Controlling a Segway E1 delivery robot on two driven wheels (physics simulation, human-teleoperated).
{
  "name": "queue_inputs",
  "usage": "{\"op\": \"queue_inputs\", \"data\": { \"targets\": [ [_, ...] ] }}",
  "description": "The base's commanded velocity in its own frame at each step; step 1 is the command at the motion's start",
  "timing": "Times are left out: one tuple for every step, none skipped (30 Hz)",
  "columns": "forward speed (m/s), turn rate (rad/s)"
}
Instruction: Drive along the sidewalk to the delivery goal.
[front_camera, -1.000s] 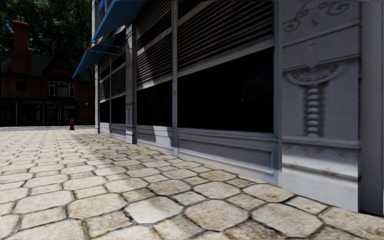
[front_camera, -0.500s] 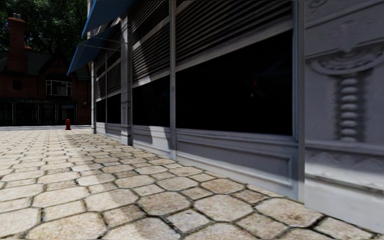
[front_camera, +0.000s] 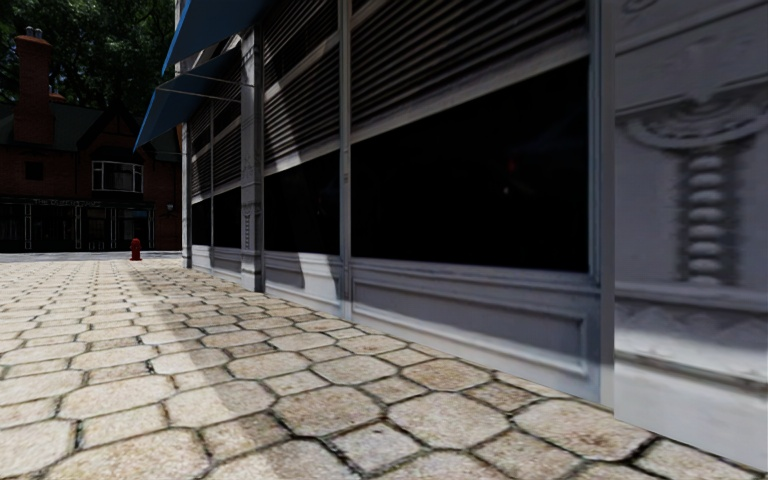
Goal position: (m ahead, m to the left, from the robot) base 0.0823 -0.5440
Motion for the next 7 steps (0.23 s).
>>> {"op": "queue_inputs", "data": {
  "targets": [
    [0.0, 0.0],
    [0.0, 0.0],
    [0.0, 0.0],
    [0.0, 0.0],
    [0.0, 0.0],
    [0.0, 0.0],
    [0.0, 0.0]
  ]
}}
